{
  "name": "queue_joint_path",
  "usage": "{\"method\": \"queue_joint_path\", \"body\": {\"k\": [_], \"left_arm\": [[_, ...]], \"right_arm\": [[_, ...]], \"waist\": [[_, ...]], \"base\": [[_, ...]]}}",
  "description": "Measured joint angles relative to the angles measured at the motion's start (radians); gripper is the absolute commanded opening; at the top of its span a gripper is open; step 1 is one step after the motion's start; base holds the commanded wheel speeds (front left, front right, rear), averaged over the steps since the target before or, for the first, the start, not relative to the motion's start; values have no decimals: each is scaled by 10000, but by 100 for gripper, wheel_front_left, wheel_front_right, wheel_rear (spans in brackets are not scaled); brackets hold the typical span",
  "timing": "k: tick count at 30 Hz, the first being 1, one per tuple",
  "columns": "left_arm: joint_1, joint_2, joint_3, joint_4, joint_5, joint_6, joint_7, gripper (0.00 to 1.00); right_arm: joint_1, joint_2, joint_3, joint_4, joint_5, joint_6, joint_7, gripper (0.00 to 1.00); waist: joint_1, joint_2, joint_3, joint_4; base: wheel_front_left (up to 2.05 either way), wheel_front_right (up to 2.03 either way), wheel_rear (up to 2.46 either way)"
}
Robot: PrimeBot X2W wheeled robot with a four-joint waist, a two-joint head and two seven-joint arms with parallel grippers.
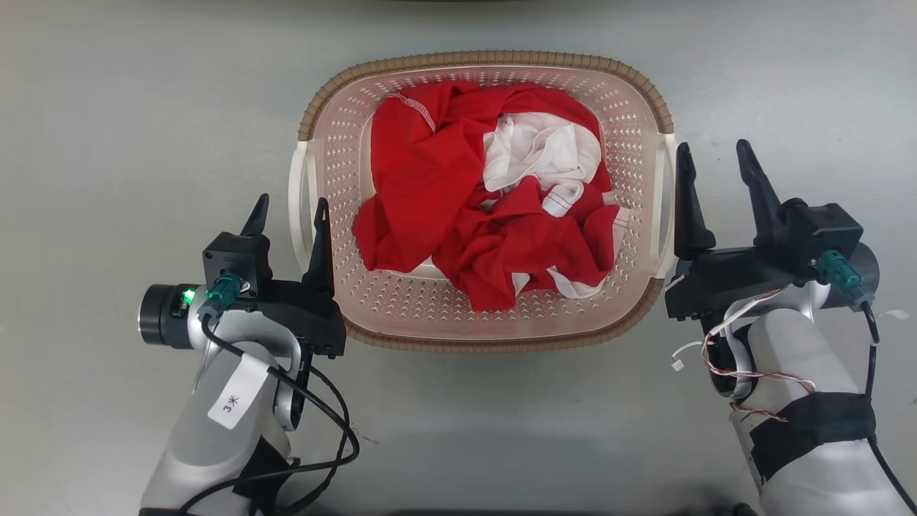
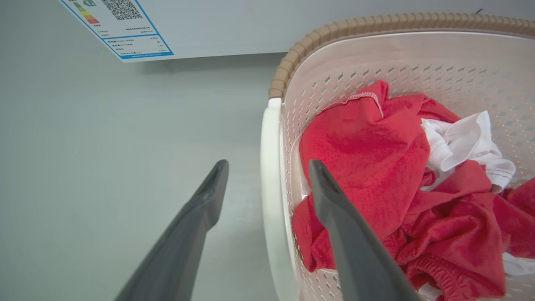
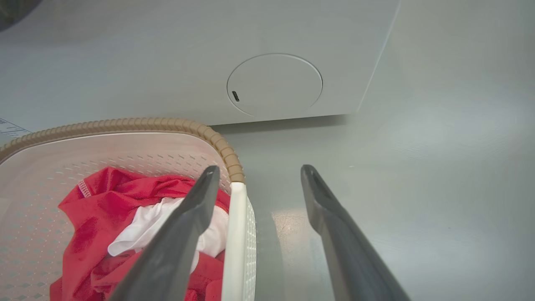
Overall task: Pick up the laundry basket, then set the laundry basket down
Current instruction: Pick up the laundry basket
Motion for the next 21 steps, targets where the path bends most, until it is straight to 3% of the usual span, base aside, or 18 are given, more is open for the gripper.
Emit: {"method": "queue_joint_path", "body": {"k": [13, 21], "left_arm": [[-462, -6, -263, 984, -431, -82, 0, 100], [-716, -10, -704, 1517, -713, -84, 0, 100]], "right_arm": [[-380, 21, 443, 918, 75, 44, 0, 100], [-575, 21, 1208, 1829, 694, -115, 0, 100]], "waist": [[0, -1, 215, -24], [0, -1, 289, 38]], "base": [[0, 0, 0], [0, 0, 0]]}}
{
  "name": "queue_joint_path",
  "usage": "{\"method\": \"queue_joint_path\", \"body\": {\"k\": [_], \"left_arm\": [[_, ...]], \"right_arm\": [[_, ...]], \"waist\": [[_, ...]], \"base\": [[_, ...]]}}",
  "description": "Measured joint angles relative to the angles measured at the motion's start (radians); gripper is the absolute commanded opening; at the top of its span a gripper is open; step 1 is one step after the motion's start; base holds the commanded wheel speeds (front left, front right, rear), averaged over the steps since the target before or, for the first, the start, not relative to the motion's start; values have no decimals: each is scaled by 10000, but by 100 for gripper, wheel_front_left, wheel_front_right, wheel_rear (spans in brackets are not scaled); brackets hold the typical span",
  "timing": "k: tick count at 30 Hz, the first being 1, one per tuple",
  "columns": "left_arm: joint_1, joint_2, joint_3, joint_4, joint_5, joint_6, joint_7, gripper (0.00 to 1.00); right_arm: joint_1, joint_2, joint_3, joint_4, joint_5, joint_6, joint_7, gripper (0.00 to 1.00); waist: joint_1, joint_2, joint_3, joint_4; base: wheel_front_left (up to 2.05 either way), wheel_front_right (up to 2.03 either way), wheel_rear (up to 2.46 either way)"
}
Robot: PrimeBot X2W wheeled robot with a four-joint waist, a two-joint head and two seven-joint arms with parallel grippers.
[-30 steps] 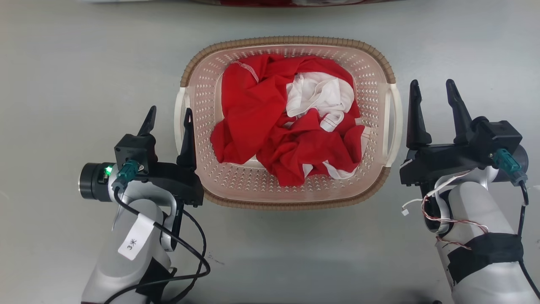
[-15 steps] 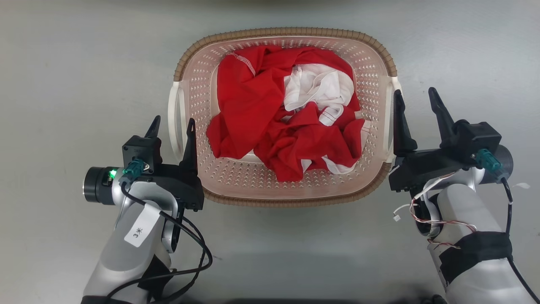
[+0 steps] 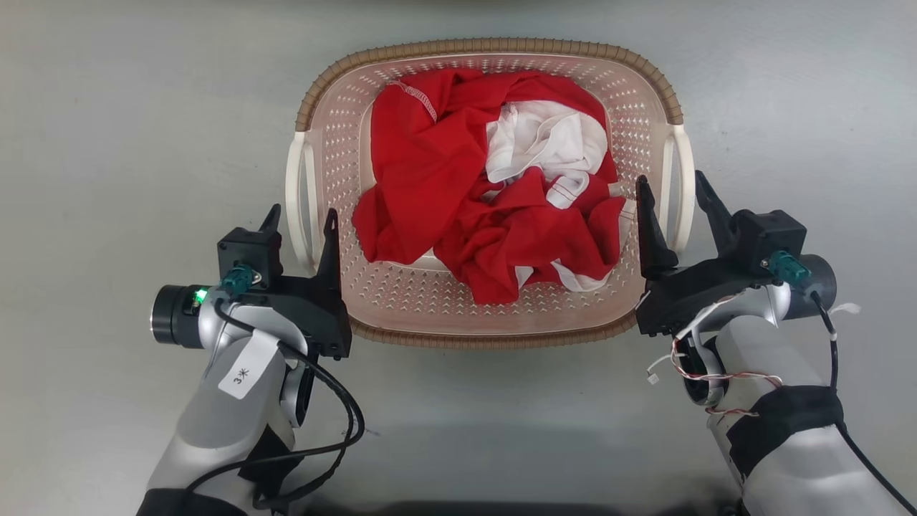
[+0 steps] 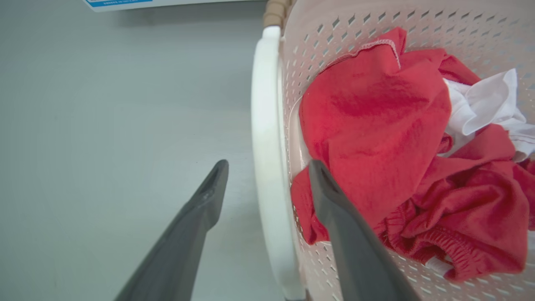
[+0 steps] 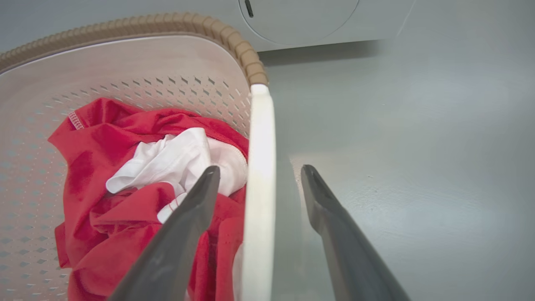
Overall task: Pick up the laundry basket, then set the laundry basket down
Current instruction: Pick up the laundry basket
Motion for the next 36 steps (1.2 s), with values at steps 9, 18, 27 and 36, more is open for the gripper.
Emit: {"method": "queue_joint_path", "body": {"k": [9, 18, 27, 36], "left_arm": [[-341, -17, -408, 562, -389, -73, 0, 100], [-665, -17, -863, 765, -757, -73, 0, 100], [-913, -21, -1358, 1074, -1208, -65, 8, 0], [-986, 75, -1912, 1210, -1848, 12, 44, 0]], "right_arm": [[-457, 0, 600, 763, 853, -359, 0, 100], [-870, -2, 1120, 1281, 1377, -529, 0, 100], [-1200, -4, 1561, 1758, 1891, -694, 2, 36], [-1465, -75, 2008, 2282, 2483, -813, -2, 0]], "waist": [[0, 0, 22, 89], [0, 0, 3, 132], [0, 0, 41, 115], [-1, -1, 2, 75]], "base": [[0, 0, 0], [0, 0, 0], [0, 0, 0], [0, 0, 0]]}}
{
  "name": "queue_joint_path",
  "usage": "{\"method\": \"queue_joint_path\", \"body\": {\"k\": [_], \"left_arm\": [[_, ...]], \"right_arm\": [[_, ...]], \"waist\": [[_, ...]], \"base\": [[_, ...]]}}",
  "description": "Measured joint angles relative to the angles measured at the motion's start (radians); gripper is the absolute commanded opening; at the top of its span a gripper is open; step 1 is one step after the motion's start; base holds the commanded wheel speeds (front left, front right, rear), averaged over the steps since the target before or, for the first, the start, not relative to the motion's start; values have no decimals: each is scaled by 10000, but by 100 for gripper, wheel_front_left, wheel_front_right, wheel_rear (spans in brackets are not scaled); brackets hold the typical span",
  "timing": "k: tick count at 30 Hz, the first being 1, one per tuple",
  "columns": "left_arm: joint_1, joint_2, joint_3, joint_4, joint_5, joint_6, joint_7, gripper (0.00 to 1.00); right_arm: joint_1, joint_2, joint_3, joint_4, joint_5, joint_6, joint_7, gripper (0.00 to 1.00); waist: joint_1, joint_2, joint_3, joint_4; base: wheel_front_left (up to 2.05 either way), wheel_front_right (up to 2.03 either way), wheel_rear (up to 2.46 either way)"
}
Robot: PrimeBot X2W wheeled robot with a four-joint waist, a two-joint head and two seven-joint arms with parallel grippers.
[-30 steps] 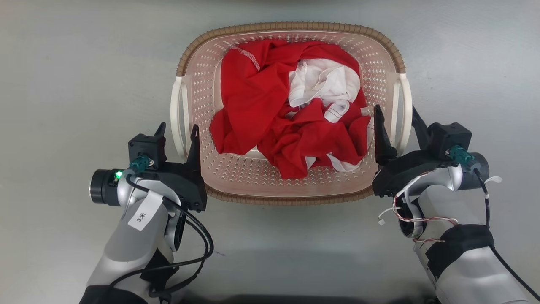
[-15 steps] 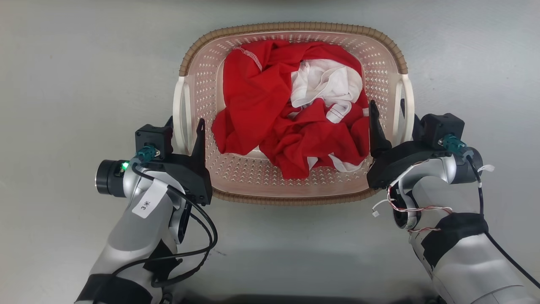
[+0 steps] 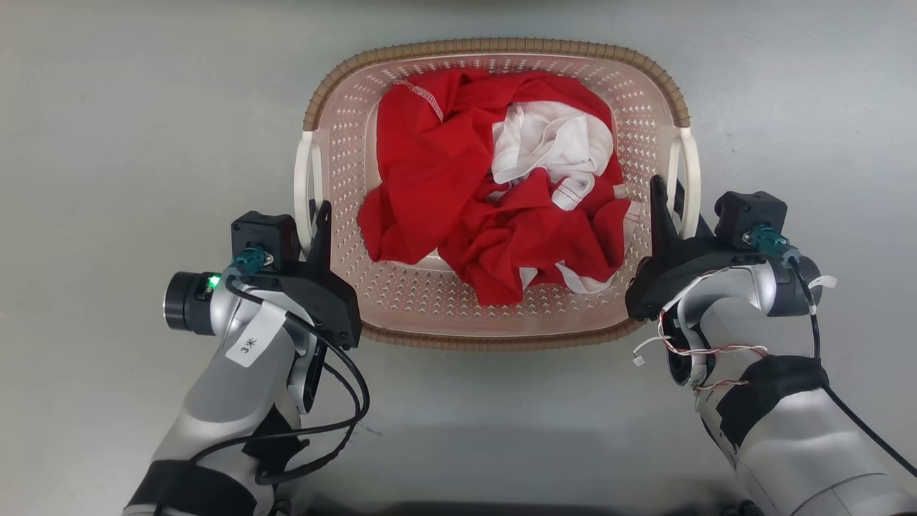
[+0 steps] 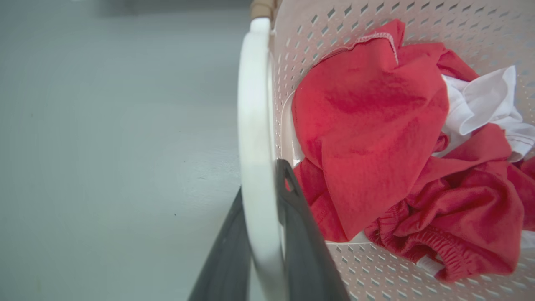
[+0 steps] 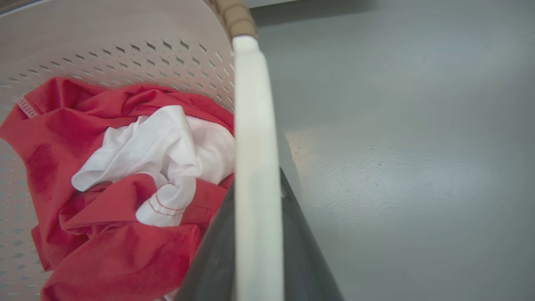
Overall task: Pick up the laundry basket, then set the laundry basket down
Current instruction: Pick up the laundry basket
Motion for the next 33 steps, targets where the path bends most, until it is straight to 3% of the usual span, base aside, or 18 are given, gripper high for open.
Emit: {"method": "queue_joint_path", "body": {"k": [15, 33], "left_arm": [[153, 0, -802, 332, -993, 148, 178, 0], [1525, 19, -1914, 662, -1889, 278, 700, 0]], "right_arm": [[79, -29, 965, 637, 1057, -146, 12, 0], [1514, -19, 2255, 1014, 2548, -190, 431, 0]], "waist": [[1, 1, -1023, -26], [0, 0, -3247, -128]], "base": [[0, 0, 0], [0, 0, 0]]}}
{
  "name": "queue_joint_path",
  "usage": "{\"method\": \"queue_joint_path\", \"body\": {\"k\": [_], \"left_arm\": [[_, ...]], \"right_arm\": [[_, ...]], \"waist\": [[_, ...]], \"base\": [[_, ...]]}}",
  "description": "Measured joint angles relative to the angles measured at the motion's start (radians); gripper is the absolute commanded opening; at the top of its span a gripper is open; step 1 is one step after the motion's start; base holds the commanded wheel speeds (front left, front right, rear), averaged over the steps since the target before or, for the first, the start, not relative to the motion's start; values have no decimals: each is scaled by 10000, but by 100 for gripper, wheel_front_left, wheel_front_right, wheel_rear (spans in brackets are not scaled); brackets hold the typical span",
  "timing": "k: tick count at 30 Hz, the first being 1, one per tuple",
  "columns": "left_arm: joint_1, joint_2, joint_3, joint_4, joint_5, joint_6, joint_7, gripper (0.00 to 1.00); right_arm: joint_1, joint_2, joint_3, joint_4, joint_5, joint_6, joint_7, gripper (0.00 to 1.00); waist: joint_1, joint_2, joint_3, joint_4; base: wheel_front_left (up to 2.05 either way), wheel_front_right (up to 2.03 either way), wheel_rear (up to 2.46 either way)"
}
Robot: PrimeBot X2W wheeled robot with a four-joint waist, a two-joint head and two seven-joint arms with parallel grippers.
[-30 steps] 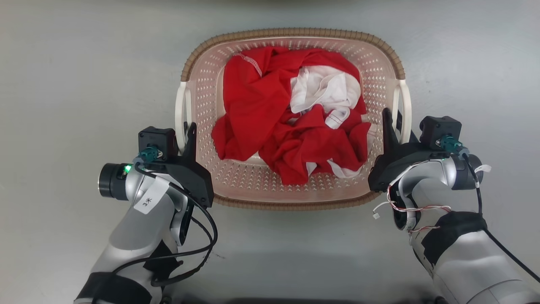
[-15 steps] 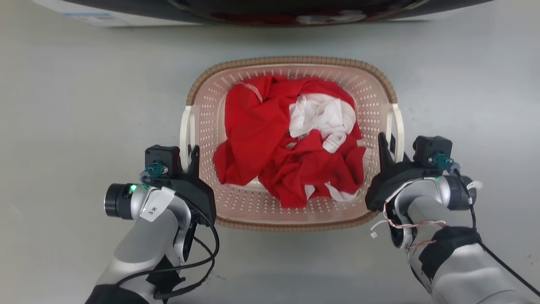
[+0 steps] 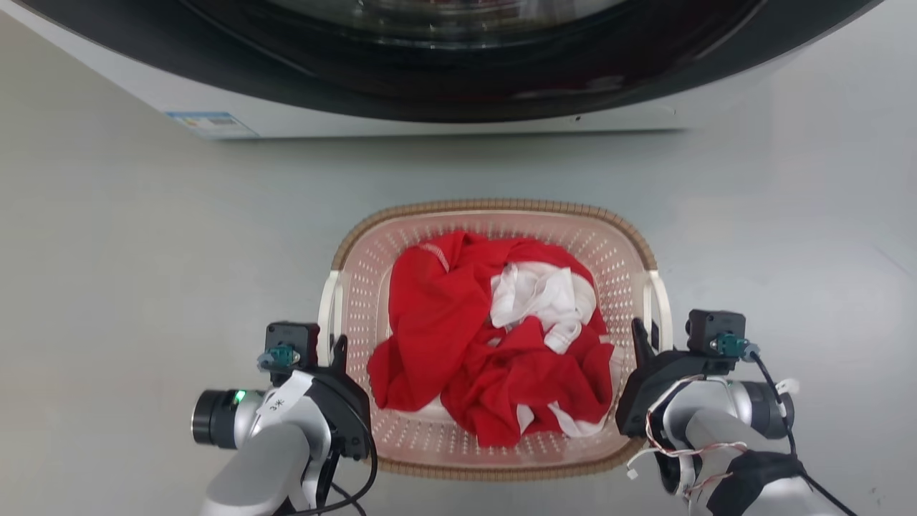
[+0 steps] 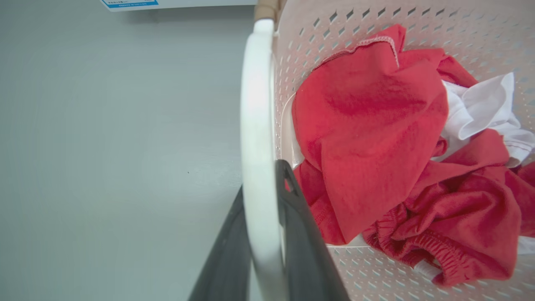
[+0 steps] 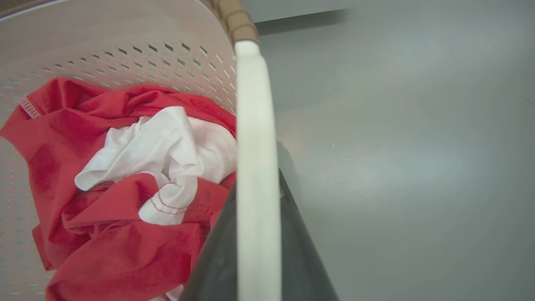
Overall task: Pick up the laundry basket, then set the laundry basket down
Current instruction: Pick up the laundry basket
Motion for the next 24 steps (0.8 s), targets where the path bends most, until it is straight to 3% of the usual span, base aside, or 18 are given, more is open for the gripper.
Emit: {"method": "queue_joint_path", "body": {"k": [24], "left_arm": [[2277, 40, -1091, 514, -1187, -117, 1689, 0]], "right_arm": [[2375, 25, 1893, 102, 1896, -54, 1793, 0]], "waist": [[-1, -1, -3540, 4]], "base": [[0, 0, 0]]}}
